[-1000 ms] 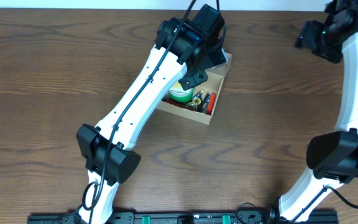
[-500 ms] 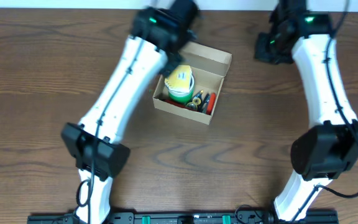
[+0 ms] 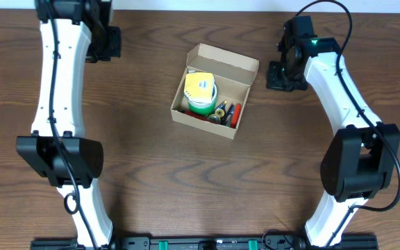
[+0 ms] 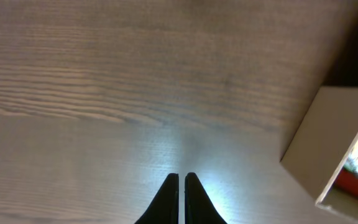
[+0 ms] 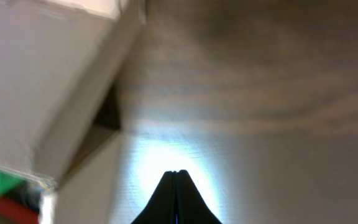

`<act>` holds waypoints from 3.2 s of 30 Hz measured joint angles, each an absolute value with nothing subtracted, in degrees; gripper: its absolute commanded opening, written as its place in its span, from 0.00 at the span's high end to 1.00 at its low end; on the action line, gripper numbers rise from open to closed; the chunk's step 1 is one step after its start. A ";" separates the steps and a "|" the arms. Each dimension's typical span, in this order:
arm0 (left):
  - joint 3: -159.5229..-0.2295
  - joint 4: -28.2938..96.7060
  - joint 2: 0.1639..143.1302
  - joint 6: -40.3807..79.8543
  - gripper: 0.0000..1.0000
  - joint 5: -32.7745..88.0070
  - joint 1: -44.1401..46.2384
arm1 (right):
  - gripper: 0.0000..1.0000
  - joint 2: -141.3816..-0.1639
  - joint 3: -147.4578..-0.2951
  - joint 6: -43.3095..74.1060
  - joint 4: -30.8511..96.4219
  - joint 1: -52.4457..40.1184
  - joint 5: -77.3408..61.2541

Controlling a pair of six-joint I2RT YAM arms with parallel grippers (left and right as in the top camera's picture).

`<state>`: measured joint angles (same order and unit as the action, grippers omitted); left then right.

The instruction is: Pack container

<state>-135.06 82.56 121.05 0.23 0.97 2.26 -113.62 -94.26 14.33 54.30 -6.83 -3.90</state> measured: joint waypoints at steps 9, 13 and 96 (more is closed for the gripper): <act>-134.98 82.06 121.05 1.91 0.94 2.28 2.13 | 0.99 -113.62 -83.94 16.82 37.19 -6.83 -11.18; -134.98 82.08 121.05 1.98 0.94 2.63 2.13 | 0.99 -113.62 -81.32 17.41 29.67 -6.83 -15.38; -120.31 63.26 142.74 12.58 0.95 57.23 0.27 | 0.99 -122.43 -80.27 25.28 8.84 -7.46 -34.26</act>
<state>-120.31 63.26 142.74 12.58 57.23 0.27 -122.43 -80.27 25.28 8.84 -7.46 -34.26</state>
